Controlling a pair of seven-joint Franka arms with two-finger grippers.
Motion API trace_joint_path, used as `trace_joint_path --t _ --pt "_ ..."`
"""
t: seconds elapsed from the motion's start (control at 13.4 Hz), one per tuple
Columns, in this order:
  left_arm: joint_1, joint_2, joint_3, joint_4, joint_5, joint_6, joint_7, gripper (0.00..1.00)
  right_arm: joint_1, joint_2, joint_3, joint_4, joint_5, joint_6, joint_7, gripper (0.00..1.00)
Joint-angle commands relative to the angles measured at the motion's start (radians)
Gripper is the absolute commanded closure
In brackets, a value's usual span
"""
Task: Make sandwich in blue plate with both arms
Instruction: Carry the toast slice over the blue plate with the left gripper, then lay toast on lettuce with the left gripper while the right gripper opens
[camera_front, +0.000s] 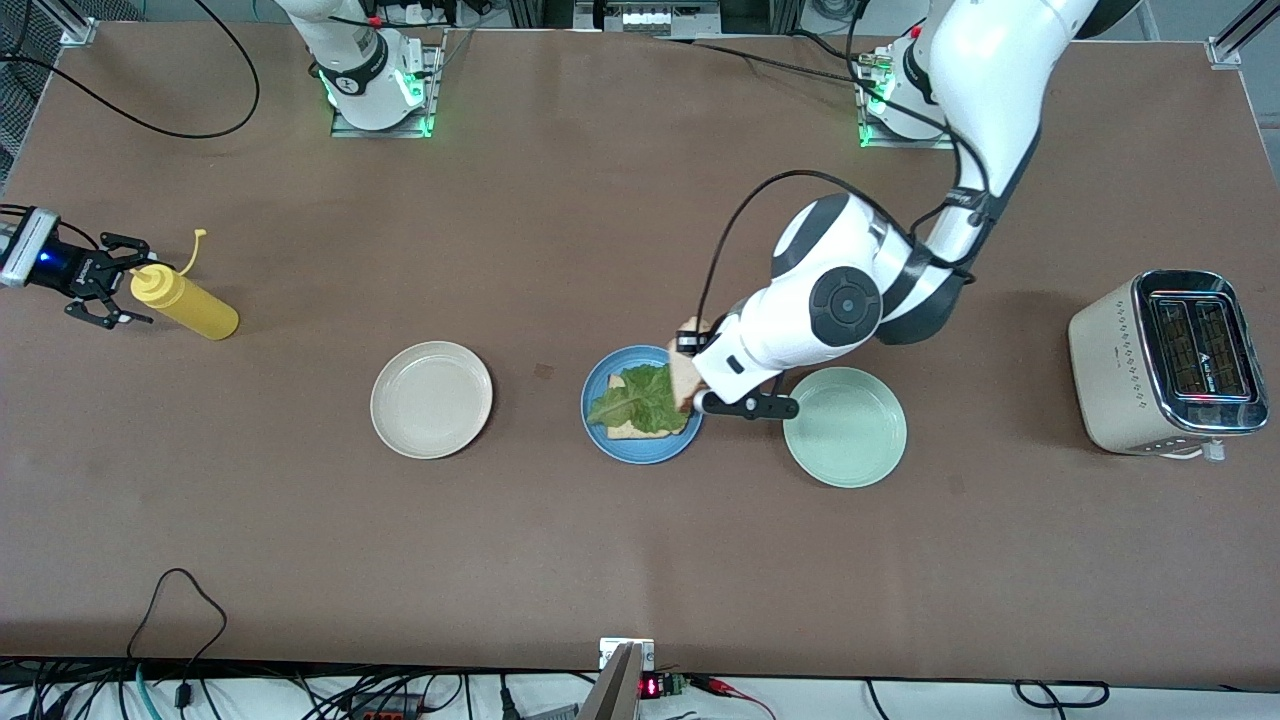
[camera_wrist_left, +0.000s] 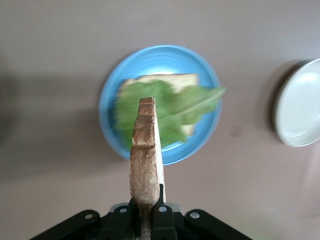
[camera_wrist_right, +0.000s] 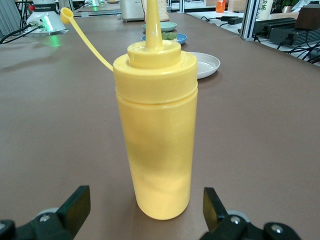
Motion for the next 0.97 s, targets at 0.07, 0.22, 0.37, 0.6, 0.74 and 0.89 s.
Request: trace_joint_path --t 0.07,0.22,0.37,0.6,0.74,0.89 --pt "-0.04 0.052 0.005 0.029 -0.083 0.111 -0.024 0.96 -0.019 0.005 0.003 0.065 -0.013 -0.071 0.003 0.0" --pt "-0.042 0.074 0.005 0.032 -0.084 0.143 -0.023 0.97 -0.019 0.005 0.004 0.096 -0.013 -0.089 0.012 0.0" --pt "-0.06 0.09 0.005 0.035 -0.124 0.202 -0.011 0.97 -0.019 0.005 0.004 0.12 -0.011 -0.118 0.059 0.0" --pt "-0.074 0.11 0.005 0.04 -0.124 0.214 -0.004 0.97 -0.019 0.004 0.007 0.175 -0.011 -0.163 0.128 0.0" --pt "-0.076 0.114 0.006 0.039 -0.12 0.231 0.0 0.96 -0.017 -0.024 0.009 0.185 -0.01 -0.175 0.185 0.0" --pt "-0.076 0.128 0.008 0.039 -0.118 0.234 0.025 0.95 -0.008 -0.082 0.009 0.185 -0.011 -0.174 0.251 0.0"
